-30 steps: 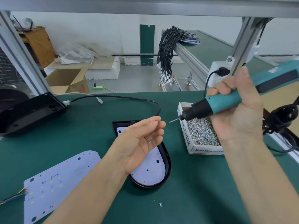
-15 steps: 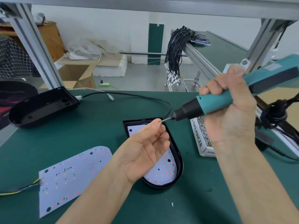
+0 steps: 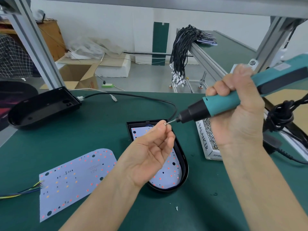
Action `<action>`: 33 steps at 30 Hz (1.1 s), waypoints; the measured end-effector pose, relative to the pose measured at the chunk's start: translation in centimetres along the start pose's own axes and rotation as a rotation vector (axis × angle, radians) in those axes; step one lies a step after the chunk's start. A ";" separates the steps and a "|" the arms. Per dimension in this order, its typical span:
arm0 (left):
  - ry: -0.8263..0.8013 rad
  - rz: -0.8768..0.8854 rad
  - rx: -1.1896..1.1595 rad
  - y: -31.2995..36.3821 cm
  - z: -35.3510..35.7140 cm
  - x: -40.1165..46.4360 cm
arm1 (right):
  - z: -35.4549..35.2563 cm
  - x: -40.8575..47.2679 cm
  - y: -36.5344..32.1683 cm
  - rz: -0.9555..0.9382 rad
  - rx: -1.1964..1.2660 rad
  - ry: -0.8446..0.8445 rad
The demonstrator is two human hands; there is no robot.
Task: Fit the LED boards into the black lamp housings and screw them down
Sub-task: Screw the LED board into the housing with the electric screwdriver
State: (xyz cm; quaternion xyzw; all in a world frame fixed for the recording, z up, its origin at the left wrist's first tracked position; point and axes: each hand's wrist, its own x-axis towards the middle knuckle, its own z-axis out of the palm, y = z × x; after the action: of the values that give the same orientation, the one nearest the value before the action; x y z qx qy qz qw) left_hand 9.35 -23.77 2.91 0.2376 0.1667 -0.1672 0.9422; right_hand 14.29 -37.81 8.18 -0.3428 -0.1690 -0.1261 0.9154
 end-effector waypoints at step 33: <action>0.042 0.192 -0.004 -0.5 0.2 0.5 | -0.6 -0.2 0.7 -0.045 0.025 0.004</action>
State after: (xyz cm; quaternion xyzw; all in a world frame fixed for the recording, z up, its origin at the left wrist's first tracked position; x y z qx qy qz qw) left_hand 9.64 -24.40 2.68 0.2540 0.1633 -0.0710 0.9507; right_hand 14.50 -37.67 7.32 -0.3272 -0.1764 -0.1454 0.9169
